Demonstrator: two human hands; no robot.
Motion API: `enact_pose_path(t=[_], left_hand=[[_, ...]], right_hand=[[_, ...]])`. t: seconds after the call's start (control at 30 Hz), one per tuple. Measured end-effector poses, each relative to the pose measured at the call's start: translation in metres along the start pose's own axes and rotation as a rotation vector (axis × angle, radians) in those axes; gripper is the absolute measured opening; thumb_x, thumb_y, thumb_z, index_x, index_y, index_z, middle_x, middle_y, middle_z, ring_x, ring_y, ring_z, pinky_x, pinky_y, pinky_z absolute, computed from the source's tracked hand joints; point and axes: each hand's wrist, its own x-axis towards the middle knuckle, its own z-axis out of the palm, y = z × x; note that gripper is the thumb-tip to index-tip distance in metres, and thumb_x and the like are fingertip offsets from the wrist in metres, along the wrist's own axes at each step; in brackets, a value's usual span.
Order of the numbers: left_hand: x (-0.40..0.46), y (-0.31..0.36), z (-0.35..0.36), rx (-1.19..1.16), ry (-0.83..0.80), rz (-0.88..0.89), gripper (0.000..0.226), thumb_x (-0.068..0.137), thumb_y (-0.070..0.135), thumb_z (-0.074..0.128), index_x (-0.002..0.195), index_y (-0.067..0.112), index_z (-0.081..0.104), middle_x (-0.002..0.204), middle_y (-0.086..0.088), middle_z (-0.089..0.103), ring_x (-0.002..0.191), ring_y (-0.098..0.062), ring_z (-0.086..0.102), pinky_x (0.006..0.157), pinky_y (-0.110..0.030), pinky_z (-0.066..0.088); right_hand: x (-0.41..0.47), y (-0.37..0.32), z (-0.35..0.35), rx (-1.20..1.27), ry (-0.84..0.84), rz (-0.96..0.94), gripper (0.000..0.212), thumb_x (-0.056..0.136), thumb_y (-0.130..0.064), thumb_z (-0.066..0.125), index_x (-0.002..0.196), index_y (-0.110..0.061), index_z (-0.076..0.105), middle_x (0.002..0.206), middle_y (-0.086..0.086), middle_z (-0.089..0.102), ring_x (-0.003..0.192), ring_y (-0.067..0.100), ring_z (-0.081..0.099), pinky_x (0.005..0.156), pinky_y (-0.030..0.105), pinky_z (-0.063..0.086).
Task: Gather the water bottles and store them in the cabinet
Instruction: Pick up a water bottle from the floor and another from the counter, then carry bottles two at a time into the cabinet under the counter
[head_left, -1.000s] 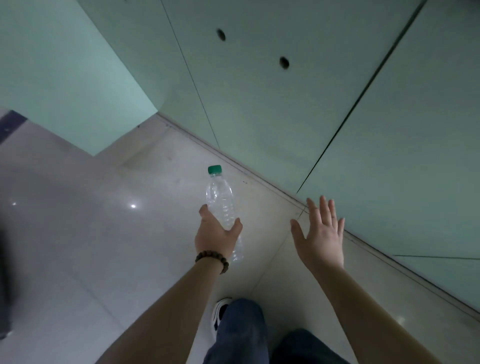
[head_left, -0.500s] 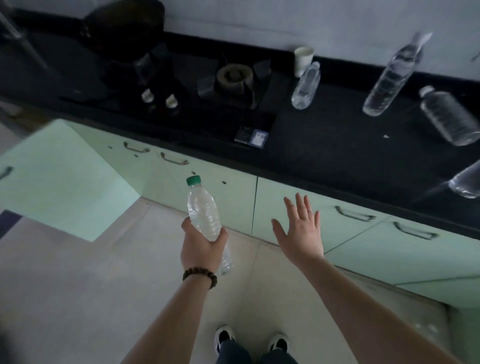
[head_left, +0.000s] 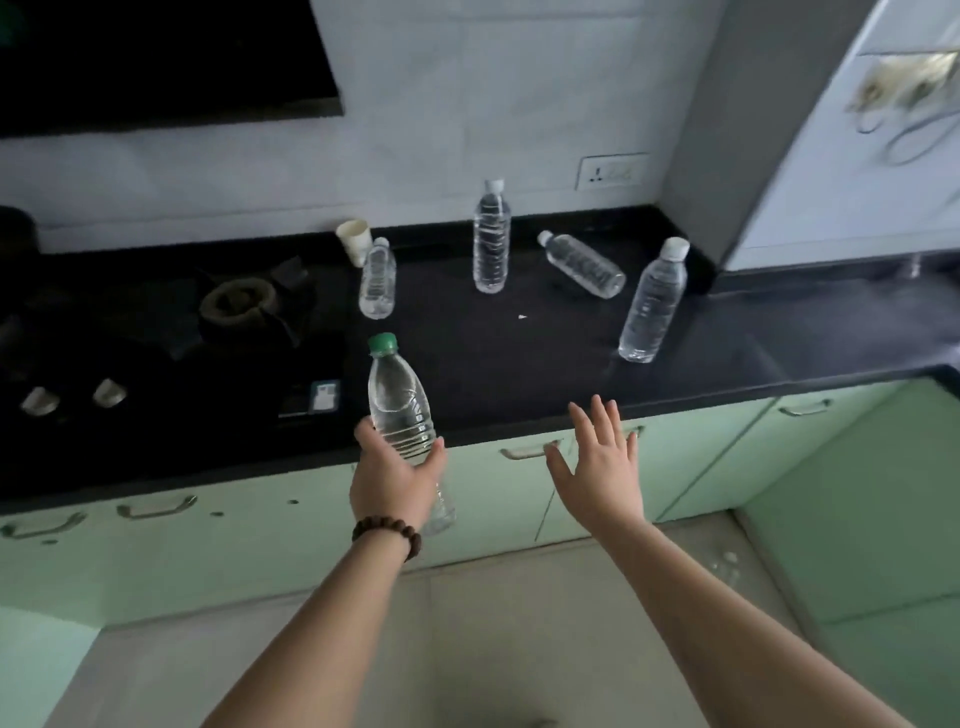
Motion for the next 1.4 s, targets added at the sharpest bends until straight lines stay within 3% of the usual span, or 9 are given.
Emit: enact_pose_path(t=[0.3, 0.57, 0.77, 0.83, 0.93, 1.0, 1.1, 1.4], left_hand=[[0.017, 0.097, 0.097, -0.025, -0.141, 0.185, 0.069, 0.074, 0.043, 0.076, 0.122, 0.013, 0.037, 0.098, -0.004, 0.066, 0.078, -0.031, 0.066, 0.062, -0.036, 0.052], [0.047, 0.171, 0.185, -0.082, -0.136, 0.175, 0.068, 0.074, 0.036, 0.079, 0.123, 0.014, 0.038, 0.093, 0.003, 0.061, 0.07, -0.019, 0.058, 0.061, -0.029, 0.045], [0.065, 0.193, 0.224, -0.094, -0.111, 0.15, 0.069, 0.073, 0.035, 0.081, 0.124, 0.015, 0.038, 0.094, 0.004, 0.064, 0.074, -0.017, 0.063, 0.061, -0.026, 0.045], [0.071, 0.193, 0.229, -0.09, -0.102, 0.14, 0.069, 0.073, 0.034, 0.081, 0.124, 0.016, 0.038, 0.096, 0.002, 0.065, 0.075, -0.017, 0.064, 0.061, -0.025, 0.046], [0.078, 0.192, 0.232, -0.082, -0.099, 0.116, 0.069, 0.073, 0.034, 0.081, 0.124, 0.016, 0.038, 0.097, 0.002, 0.066, 0.076, -0.019, 0.066, 0.063, -0.027, 0.049], [0.082, 0.189, 0.231, -0.071, -0.094, 0.106, 0.069, 0.073, 0.035, 0.081, 0.124, 0.016, 0.038, 0.097, 0.0, 0.067, 0.077, -0.02, 0.067, 0.063, -0.029, 0.051], [0.087, 0.185, 0.226, -0.056, -0.071, 0.095, 0.071, 0.072, 0.036, 0.081, 0.125, 0.016, 0.038, 0.099, -0.001, 0.068, 0.076, -0.02, 0.066, 0.062, -0.029, 0.05], [0.087, 0.16, 0.18, -0.075, 0.065, 0.011, 0.072, 0.073, 0.032, 0.082, 0.128, 0.017, 0.038, 0.099, 0.005, 0.065, 0.074, -0.01, 0.062, 0.057, -0.017, 0.042]], right_hand=[[0.064, 0.092, -0.052, 0.071, 0.183, 0.201, 0.069, 0.093, -0.05, 0.046, 0.15, -0.022, 0.02, 0.161, 0.003, 0.005, 0.148, 0.018, -0.008, 0.12, 0.044, 0.0], [0.178, 0.149, -0.072, 0.266, 0.185, 0.14, 0.104, 0.077, -0.057, 0.066, 0.152, -0.019, 0.005, 0.161, 0.0, 0.009, 0.148, 0.014, 0.0, 0.121, 0.044, 0.007], [0.237, 0.168, -0.073, 0.526, 0.106, 0.095, 0.12, 0.064, -0.049, 0.082, 0.151, -0.027, 0.003, 0.159, -0.005, 0.014, 0.146, 0.015, 0.014, 0.117, 0.047, 0.022], [0.247, 0.17, -0.068, 0.597, 0.056, 0.093, 0.114, 0.062, -0.046, 0.084, 0.149, -0.03, 0.011, 0.155, -0.007, 0.026, 0.141, 0.015, 0.028, 0.113, 0.042, 0.032], [0.254, 0.171, -0.061, 0.686, 0.03, 0.12, 0.084, 0.067, -0.036, 0.083, 0.133, -0.034, 0.032, 0.128, -0.014, 0.053, 0.112, 0.006, 0.055, 0.095, 0.034, 0.05], [0.256, 0.17, -0.059, 0.697, 0.042, 0.129, 0.073, 0.071, -0.033, 0.081, 0.128, -0.033, 0.036, 0.117, -0.014, 0.058, 0.1, 0.005, 0.059, 0.084, 0.027, 0.051], [0.259, 0.168, -0.057, 0.683, 0.056, 0.109, 0.07, 0.071, -0.034, 0.08, 0.127, -0.032, 0.037, 0.116, -0.012, 0.06, 0.099, 0.008, 0.06, 0.076, 0.017, 0.045], [0.264, 0.126, -0.05, 0.709, -0.016, -0.073, 0.059, 0.071, -0.035, 0.079, 0.118, -0.033, 0.043, 0.108, -0.01, 0.063, 0.098, 0.009, 0.062, 0.083, 0.034, 0.053]])
